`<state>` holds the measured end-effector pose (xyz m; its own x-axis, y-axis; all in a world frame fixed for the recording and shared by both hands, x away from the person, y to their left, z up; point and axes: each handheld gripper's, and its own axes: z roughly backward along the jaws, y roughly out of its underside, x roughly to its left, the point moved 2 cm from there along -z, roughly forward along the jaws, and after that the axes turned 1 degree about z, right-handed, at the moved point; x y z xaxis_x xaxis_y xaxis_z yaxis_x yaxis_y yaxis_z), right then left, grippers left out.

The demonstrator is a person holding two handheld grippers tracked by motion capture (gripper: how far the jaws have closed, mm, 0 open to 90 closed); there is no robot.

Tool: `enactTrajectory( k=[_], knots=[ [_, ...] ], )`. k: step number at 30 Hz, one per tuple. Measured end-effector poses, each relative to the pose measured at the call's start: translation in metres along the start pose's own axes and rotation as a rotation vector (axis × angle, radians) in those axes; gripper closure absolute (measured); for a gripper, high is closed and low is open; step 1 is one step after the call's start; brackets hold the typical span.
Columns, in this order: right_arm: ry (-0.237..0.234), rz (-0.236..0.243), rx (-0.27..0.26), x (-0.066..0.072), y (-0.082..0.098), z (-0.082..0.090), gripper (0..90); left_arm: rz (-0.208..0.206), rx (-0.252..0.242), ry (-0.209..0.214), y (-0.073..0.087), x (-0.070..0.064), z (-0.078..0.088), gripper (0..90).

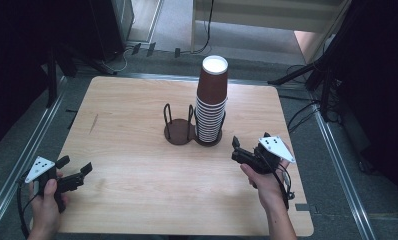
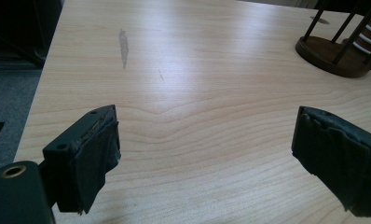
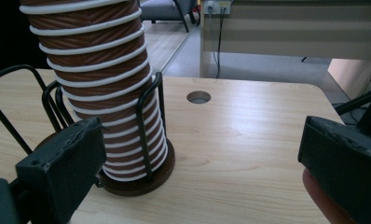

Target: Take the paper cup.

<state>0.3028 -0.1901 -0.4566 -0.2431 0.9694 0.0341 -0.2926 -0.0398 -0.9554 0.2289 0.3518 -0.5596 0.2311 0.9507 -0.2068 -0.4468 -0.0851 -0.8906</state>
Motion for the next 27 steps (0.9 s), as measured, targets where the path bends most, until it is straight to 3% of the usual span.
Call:
enactTrajectory(
  k=[2,4,11,27],
  knots=[
    [-0.016,-0.008,0.000,0.003,-0.002,-0.002,0.4,-0.001,0.002,-0.001,0.000,0.000,0.000,8.3],
    [-0.048,-0.046,0.000,0.006,-0.006,-0.002,0.5,-0.001,0.003,0.000,0.000,0.000,0.000,8.3],
    [-0.070,-0.017,-0.016,0.022,-0.020,-0.005,0.5,-0.003,0.003,0.002,0.000,0.000,0.000,8.3],
    [-0.115,-0.009,-0.026,0.047,-0.037,-0.019,0.5,-0.002,0.003,0.004,0.000,0.000,0.000,8.3]
  ],
)
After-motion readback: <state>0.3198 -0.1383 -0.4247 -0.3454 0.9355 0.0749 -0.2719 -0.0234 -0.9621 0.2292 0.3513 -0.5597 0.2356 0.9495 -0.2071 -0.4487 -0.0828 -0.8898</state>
